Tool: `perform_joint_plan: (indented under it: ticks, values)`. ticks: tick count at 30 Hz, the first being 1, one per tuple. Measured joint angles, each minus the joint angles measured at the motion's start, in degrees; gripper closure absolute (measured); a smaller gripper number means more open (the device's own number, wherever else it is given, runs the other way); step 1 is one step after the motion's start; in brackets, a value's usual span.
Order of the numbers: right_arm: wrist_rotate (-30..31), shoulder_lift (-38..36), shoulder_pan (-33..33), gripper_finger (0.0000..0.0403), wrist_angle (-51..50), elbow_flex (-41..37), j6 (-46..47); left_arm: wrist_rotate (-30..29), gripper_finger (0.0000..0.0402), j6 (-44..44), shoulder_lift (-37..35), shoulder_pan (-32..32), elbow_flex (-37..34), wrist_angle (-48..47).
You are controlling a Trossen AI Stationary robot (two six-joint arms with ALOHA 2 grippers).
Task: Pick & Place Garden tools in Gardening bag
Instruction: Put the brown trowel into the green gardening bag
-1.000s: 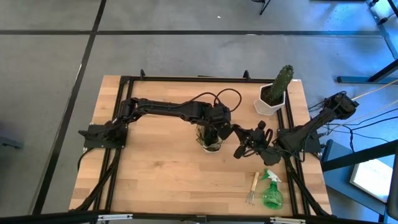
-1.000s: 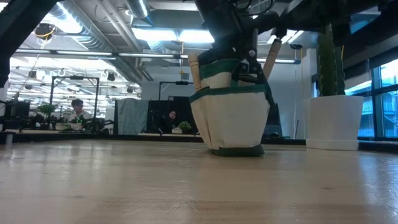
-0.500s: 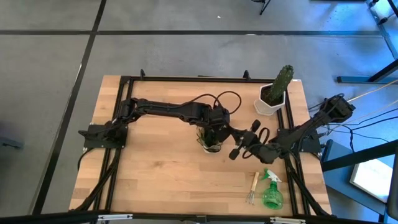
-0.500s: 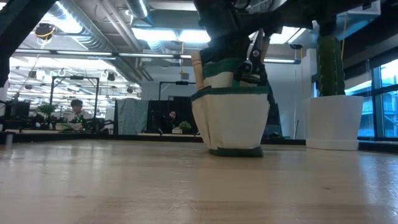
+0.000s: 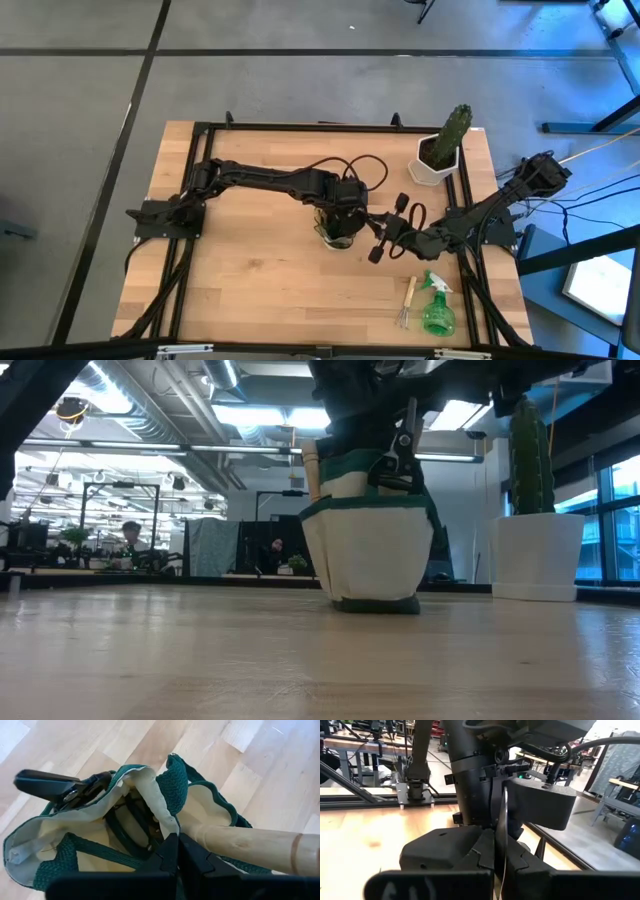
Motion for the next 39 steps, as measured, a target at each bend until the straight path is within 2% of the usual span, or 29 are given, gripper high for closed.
perform_joint_plan:
  ticks: [13, 22, 30, 39]
  values:
    - [-1.60, -0.07, 0.17, 0.0403, 0.99, -2.41, 5.77, -0.43, 0.0400, -0.15, 0.28, -0.04, 0.00, 0.11]
    - [-1.57, -0.07, 0.93, 0.0403, 0.74, -2.64, 6.20, -0.96, 0.0400, 0.20, 0.33, -0.07, 0.00, 0.38]
    - [5.38, 0.07, 3.86, 0.0403, 3.52, -2.78, 2.91, -0.63, 0.0400, 0.21, 0.33, -0.53, 0.00, 4.17]
    - [7.17, 0.11, 6.90, 0.0403, 6.15, -2.86, 2.19, 3.35, 0.0400, -0.62, -0.04, -0.79, 0.00, 5.68]
